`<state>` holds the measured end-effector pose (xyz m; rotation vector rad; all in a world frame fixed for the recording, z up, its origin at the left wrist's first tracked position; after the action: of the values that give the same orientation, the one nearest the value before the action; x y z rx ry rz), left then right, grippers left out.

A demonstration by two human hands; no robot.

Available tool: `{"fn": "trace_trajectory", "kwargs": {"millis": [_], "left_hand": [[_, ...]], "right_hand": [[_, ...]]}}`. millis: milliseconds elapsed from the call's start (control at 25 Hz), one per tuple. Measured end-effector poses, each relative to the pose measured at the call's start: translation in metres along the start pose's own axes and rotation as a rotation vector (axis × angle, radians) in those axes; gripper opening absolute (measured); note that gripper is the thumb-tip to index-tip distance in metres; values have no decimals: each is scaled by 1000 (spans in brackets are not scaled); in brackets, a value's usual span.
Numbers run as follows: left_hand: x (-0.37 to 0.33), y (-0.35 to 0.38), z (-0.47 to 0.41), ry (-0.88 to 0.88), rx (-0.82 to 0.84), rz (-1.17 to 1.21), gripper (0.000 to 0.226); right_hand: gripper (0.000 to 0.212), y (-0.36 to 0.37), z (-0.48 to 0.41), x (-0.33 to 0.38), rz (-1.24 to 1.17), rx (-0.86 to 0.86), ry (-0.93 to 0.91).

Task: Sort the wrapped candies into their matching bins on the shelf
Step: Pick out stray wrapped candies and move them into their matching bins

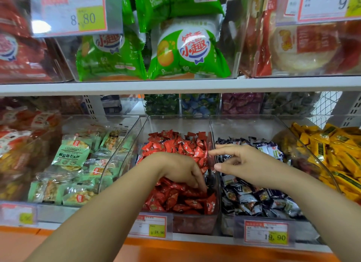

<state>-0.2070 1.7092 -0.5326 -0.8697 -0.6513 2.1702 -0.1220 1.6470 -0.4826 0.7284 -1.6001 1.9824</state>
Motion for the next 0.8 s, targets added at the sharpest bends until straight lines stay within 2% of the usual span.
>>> {"fn": "trace_trajectory", "kwargs": {"millis": [80,160,320,560,800], "left_hand": [[-1,3,5,-22,53,-69,26],[1,-1,8,-23,25,-36,27],[15,-21,9,-42,-238,175,30],[16,-14,-16,-115,-181,112,43],[19,-12,-21,-52,-252,329,44]], "right_hand": [[38,0,1,0,-4,-3,1],[39,0,1,0,14,1,5],[41,0,0,-1,14,4,10],[40,1,-1,-2,9,5,7],[38,0,-1,-2,12,1,5]]}}
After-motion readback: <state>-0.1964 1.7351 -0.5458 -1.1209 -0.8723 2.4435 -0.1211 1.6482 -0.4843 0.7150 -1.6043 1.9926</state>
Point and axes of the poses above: each hand's wrist, its own z-axis away from the middle knuckle, its own y-axis out of the palm, x = y × z, the point moved 9 cm from there along -z, towards the middle knuckle, and after that the axes turned 11 degrees about x, right-handed, at the moved point
